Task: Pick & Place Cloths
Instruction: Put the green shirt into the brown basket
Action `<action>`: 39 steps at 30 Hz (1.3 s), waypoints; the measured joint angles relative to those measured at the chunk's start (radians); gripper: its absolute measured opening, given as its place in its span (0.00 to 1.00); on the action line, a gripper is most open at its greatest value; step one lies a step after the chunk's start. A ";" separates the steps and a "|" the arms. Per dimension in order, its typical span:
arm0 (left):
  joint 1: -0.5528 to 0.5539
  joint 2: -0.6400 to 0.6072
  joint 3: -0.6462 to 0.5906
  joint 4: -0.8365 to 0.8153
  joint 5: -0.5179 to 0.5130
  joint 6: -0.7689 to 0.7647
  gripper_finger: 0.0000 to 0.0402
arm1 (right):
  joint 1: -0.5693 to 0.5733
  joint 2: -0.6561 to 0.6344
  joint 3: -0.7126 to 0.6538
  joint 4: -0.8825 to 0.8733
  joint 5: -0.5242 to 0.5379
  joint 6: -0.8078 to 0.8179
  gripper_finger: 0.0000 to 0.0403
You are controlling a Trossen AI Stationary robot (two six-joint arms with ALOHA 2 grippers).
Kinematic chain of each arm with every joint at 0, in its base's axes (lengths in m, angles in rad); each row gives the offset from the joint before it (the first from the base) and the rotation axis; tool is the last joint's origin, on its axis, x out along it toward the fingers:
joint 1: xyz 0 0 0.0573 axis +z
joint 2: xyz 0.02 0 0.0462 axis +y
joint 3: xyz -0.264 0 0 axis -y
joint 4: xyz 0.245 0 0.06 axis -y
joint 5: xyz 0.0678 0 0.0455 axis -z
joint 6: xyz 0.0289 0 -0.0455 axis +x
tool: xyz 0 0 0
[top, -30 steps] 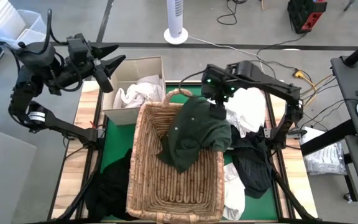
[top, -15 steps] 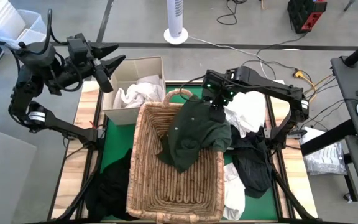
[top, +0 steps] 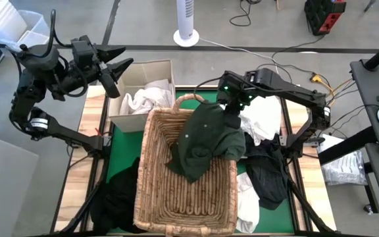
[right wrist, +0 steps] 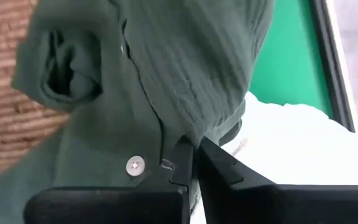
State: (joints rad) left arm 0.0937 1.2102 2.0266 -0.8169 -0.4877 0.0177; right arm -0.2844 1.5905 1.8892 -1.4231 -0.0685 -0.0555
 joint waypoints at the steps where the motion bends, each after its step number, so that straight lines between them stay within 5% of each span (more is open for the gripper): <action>1: 0.000 0.000 0.000 0.000 0.000 0.000 0.47 | 0.000 -0.005 0.013 0.000 0.000 0.008 0.02; 10: 0.000 0.000 0.000 0.000 0.000 0.000 0.47 | 0.023 -0.044 0.187 0.097 -0.012 0.069 0.02; 23: 0.000 0.000 0.000 0.000 0.000 0.010 0.47 | 0.154 -0.052 0.313 0.548 -0.049 0.103 0.02; 33: 0.000 0.000 0.000 0.000 0.000 0.011 0.47 | 0.201 -0.025 0.309 0.830 -0.247 0.153 0.02; 39: 0.000 0.000 0.000 0.000 0.000 0.011 0.47 | 0.211 -0.010 0.309 0.841 -0.360 0.189 0.02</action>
State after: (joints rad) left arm 0.0933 1.2102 2.0266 -0.8165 -0.4877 0.0288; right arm -0.0731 1.5802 2.1983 -0.5817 -0.4284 0.1337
